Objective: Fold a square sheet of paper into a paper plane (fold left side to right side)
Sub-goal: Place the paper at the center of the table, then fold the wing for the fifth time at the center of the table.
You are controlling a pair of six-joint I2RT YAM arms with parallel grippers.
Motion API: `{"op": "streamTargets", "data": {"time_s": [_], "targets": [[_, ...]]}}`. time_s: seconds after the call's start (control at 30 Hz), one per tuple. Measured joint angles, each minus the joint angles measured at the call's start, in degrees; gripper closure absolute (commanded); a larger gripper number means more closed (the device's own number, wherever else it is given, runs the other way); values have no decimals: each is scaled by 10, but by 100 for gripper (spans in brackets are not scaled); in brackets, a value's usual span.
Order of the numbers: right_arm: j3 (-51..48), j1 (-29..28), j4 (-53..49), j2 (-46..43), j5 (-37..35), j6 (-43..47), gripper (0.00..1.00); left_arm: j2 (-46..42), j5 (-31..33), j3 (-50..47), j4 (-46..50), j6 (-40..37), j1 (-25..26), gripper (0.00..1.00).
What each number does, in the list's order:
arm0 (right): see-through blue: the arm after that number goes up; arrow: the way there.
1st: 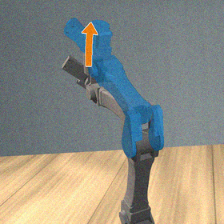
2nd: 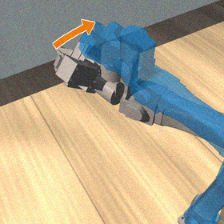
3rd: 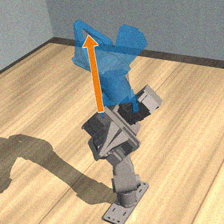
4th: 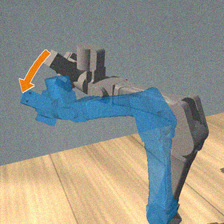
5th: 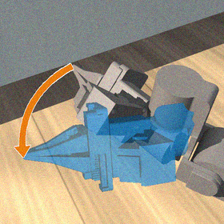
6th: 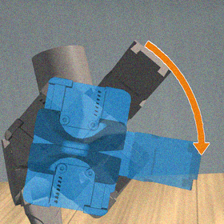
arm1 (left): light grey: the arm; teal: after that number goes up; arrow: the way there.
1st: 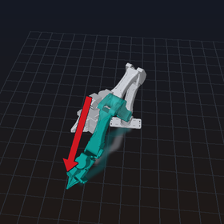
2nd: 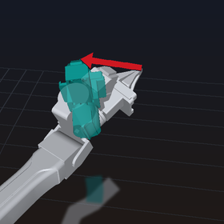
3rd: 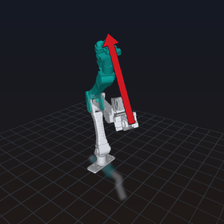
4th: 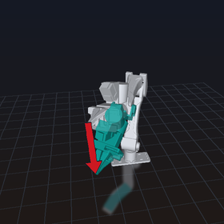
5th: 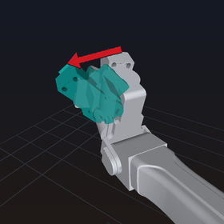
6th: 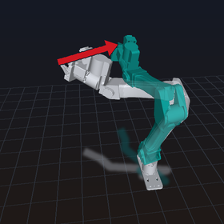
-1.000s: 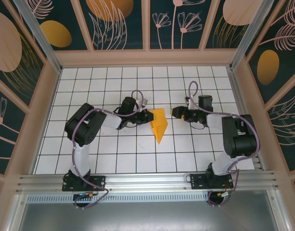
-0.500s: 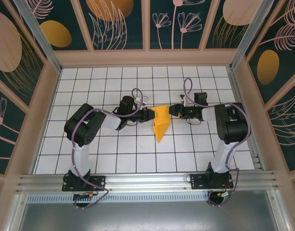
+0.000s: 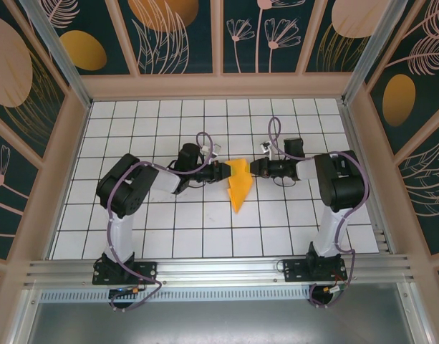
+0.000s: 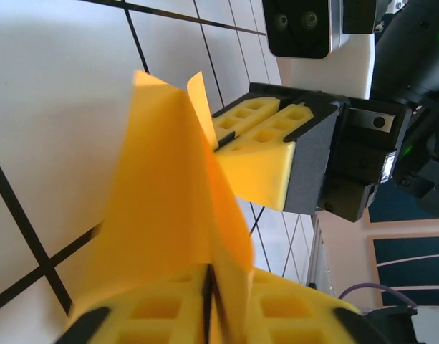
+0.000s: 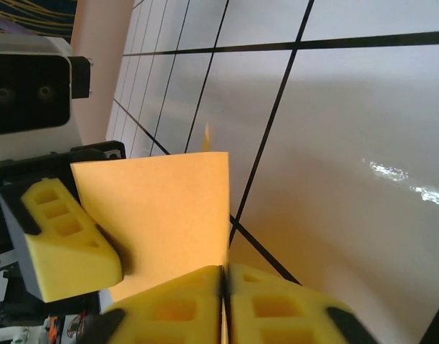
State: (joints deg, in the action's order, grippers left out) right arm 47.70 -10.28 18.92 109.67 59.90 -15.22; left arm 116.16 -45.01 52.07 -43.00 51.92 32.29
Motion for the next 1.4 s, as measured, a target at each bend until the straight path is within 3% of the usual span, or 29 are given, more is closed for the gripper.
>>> {"op": "streamTargets", "data": {"time_s": [0.07, 0.17, 0.4, 0.63, 0.87, 1.4], "targets": [[-4, 0, 0, 0, -1, 0, 97, -1, 5, 0, 13, -11, -6, 54], [-11, 1, -4, 0, -7, -1, 98, -17, 22, 0, 63, -32, -19, 46], [-25, 0, -33, -30, -32, -12, 99, -176, 126, 7, 259, -140, -30, 44], [-19, -23, -95, -66, -79, -23, 98, -292, 201, 21, 376, -208, 47, 45], [4, -53, -158, -83, -132, -60, 98, -264, 253, 21, 427, -229, 151, 44], [61, -111, -235, -103, -226, -157, 98, -163, 448, 101, 529, -273, 246, 37]]}}
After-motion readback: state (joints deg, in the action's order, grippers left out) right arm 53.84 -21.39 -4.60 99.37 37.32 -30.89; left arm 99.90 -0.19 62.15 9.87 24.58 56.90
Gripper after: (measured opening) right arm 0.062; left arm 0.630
